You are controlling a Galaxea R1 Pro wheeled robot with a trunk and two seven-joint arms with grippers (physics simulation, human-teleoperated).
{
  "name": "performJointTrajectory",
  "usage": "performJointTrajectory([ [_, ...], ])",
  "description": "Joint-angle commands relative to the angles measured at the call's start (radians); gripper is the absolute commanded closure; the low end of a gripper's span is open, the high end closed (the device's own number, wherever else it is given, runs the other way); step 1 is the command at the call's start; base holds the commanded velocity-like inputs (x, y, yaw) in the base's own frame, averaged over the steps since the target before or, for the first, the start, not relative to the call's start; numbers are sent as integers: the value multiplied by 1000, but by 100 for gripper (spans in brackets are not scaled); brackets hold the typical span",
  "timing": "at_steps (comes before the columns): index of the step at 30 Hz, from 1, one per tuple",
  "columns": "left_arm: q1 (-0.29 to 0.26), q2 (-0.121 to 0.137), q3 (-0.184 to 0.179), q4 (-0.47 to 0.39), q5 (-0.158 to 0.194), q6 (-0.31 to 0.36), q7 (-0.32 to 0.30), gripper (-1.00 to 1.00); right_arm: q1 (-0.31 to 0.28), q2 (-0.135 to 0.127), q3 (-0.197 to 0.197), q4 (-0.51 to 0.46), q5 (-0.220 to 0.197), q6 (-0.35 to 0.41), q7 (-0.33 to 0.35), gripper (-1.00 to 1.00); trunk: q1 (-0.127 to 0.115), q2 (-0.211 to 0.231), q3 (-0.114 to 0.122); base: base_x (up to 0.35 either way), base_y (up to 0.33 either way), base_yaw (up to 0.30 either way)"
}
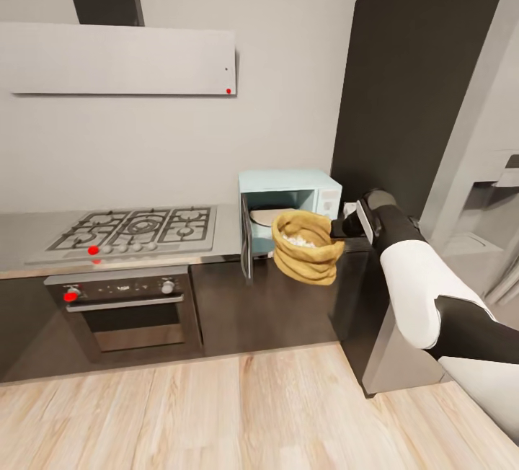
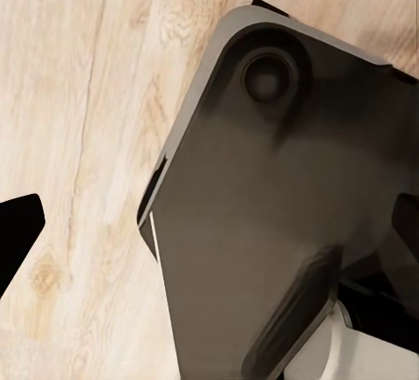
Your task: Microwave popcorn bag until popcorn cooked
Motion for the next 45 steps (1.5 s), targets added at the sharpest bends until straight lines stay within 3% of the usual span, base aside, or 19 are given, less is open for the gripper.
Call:
performJointTrajectory([
  [1,0,0,1,-1,0,-2,2,-100,-1,1,-7,-1,11,3,8,100,1,-1,-1,256,0,0],
  [12,-1,1,0,0,1,-2,2,-100,-1,2,-7,-1,11,3,8,100,1,-1,-1,251,0,0],
  [18,0,1,0,0,1,-2,2,-100,-1,26,-8,-25,11,3,8,100,1,-1,-1,202,0,0],
  [45,0,1,1,-1,2,-2,1,-100,-1,17,-1,-32,13,3,6,100,1,-1,-1,58,0,36],
])
